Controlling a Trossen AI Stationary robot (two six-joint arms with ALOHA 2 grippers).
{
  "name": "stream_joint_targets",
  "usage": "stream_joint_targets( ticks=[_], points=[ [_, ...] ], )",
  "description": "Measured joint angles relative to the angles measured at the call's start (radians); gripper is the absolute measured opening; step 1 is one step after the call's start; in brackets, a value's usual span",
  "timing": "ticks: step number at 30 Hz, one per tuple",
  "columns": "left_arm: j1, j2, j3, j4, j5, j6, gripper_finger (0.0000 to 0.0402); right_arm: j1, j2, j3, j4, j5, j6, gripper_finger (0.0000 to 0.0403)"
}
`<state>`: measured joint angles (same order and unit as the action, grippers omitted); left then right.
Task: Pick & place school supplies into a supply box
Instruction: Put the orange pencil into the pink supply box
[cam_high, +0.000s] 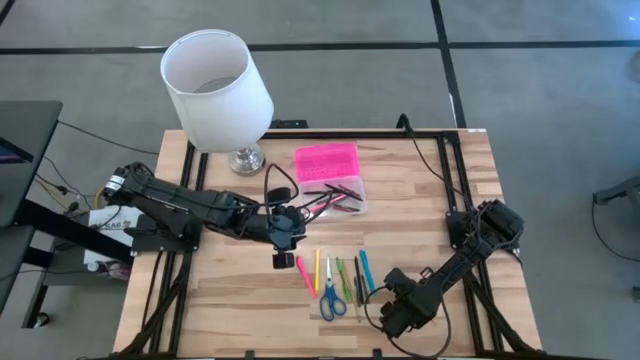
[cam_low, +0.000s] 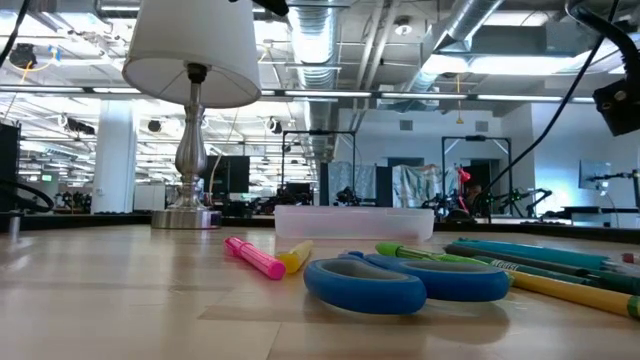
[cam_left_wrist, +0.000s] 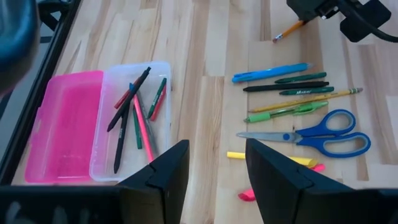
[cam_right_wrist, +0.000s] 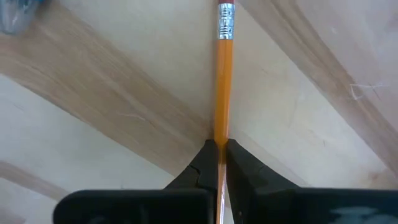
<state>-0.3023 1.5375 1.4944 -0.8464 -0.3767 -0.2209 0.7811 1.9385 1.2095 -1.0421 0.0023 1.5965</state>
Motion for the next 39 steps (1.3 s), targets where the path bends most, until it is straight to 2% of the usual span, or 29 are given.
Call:
stream_joint_targets(
  ticks=[5, 11, 23, 27, 33, 39],
  points=[
    [0.0, 0.0, 0.0, -0.019, 0.008, -0.014, 0.0153, 0.004, -0.001, 0.001, -0.001, 0.017, -0.028, 0.0003],
    [-0.001, 0.004, -0.01, -0.116, 0.003, -0.118, 0.0153, -0.006, -0.01, 0.002, -0.002, 0.044, -0.084, 0.0002],
    [-0.06, 0.004, -0.011, -0.219, -0.057, -0.242, 0.0153, -0.111, -0.155, 0.001, -0.104, 0.227, -0.248, 0.0002],
    [-0.075, 0.004, -0.011, -0.22, -0.057, -0.27, 0.0153, -0.19, -0.208, 0.001, -0.131, 0.291, -0.416, 0.0001],
    [-0.113, 0.004, -0.011, -0.222, -0.079, -0.321, 0.0153, -0.381, -0.268, 0.001, -0.101, 0.359, -0.764, 0.0],
    [-0.19, 0.003, -0.011, -0.29, -0.139, -0.472, 0.0153, -0.595, -0.299, 0.001, 0.095, 0.365, -1.104, 0.0]
  ],
)
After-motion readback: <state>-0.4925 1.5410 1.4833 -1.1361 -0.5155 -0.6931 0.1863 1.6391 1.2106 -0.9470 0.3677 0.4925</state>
